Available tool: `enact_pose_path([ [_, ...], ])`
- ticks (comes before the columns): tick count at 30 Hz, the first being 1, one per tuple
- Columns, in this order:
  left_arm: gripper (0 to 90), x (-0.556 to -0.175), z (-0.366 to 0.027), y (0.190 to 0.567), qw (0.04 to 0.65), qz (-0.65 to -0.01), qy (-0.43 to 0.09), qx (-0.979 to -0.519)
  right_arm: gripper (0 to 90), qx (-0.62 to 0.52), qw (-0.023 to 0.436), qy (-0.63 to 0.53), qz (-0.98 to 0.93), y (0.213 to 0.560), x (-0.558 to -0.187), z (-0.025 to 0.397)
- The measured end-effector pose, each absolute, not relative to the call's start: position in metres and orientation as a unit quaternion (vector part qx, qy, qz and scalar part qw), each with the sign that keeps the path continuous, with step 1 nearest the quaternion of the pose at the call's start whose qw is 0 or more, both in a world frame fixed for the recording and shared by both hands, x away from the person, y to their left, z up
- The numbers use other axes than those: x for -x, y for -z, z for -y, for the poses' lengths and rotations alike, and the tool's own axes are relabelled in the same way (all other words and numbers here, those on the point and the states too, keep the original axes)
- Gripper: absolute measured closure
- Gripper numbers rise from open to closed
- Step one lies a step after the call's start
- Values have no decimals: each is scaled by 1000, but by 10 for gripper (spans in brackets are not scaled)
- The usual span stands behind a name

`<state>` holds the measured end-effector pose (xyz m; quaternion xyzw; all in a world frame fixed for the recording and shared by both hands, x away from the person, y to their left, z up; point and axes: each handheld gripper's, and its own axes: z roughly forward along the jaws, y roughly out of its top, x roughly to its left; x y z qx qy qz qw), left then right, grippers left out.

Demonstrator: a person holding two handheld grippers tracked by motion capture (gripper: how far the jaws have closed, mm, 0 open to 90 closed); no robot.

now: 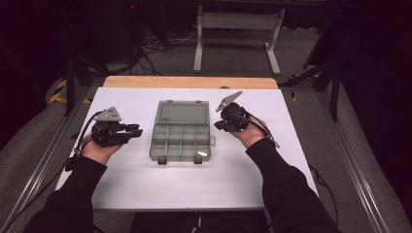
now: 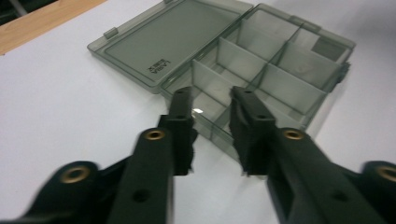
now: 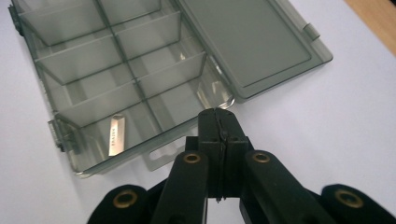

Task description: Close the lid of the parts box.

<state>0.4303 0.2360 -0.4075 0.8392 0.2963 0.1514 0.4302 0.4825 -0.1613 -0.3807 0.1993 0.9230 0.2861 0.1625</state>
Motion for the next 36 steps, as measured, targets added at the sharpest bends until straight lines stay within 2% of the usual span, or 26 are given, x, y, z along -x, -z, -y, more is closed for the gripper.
enact_pose_path([
  [3, 850, -441, -234, 406, 410, -298, -149, -849, 900, -203, 161, -282, -924, 380, -490, 161],
  [7, 896, -452, -232, 404, 394, -305, -166, -851, 900, -208, 155, -281, -924, 379, -500, 160],
  [21, 898, -488, -226, 404, 354, -318, -168, -863, 900, -218, 161, -272, -923, 388, -528, 158],
  [36, 898, -520, -223, 411, 346, -338, -156, -861, 900, -232, 160, -278, -918, 402, -547, 158],
])
